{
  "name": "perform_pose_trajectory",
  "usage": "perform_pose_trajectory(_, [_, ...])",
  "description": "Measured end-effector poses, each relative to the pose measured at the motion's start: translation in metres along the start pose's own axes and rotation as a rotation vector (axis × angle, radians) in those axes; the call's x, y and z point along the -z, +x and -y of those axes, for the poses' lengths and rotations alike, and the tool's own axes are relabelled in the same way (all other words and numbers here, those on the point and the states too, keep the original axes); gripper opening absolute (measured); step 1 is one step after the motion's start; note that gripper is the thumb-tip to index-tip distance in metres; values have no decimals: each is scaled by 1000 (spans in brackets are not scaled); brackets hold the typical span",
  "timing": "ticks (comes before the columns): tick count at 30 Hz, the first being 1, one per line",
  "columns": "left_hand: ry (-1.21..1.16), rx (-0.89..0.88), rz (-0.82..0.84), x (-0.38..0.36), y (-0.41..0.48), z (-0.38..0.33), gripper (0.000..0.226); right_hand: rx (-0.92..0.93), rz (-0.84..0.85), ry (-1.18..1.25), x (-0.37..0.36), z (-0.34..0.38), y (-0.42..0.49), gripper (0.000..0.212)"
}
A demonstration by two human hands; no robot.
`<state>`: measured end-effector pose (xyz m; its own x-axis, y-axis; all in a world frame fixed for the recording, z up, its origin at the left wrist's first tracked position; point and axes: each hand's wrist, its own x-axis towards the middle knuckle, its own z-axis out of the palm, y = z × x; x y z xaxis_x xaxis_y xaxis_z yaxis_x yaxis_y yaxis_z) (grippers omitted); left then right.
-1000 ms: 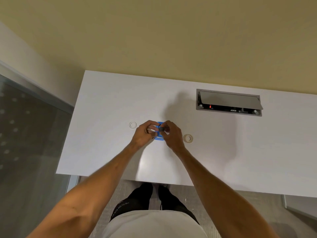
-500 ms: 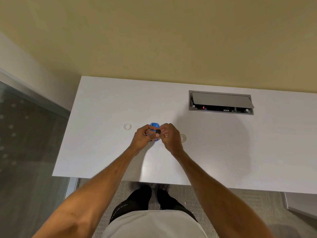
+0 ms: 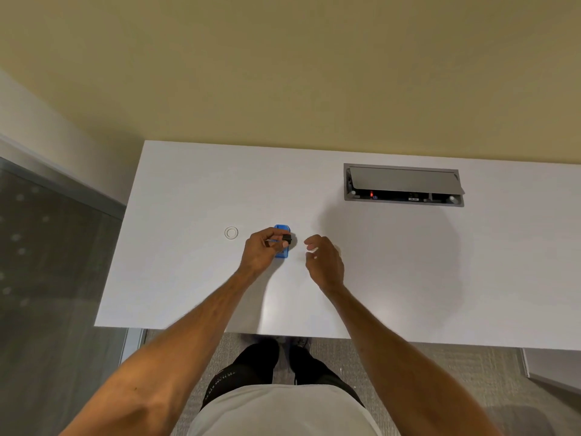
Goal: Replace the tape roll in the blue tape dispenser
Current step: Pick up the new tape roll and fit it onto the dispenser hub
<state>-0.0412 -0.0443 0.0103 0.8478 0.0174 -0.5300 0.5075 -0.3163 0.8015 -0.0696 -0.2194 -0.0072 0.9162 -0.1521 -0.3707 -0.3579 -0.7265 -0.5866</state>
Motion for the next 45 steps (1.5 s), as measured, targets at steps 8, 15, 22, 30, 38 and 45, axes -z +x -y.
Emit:
perform_pose_trajectory(8, [63, 31, 23, -6, 10, 7, 34, -128, -22, -229, 11, -33, 6, 42])
perform_pose_trajectory(15, [105, 29, 45, -14, 17, 8, 34, -174, 66, -228, 11, -44, 19, 52])
perform_pose_trajectory(22, [142, 16, 60, -15, 25, 10, 30, -234, 48, -178, 4, -41, 31, 48])
perform_pose_trajectory(30, [166, 21, 68, -5, 29, 12, 28, -258, 25, -227, 2, -37, 38, 42])
perform_pose_trajectory(38, [151, -13, 69, -2, 23, 5, 28, -201, 28, -18, 9, -26, 25, 45])
perform_pose_trajectory(45, [199, -68, 65, 1, 11, -7, 28, -110, 42, 384, 17, -8, 5, 25])
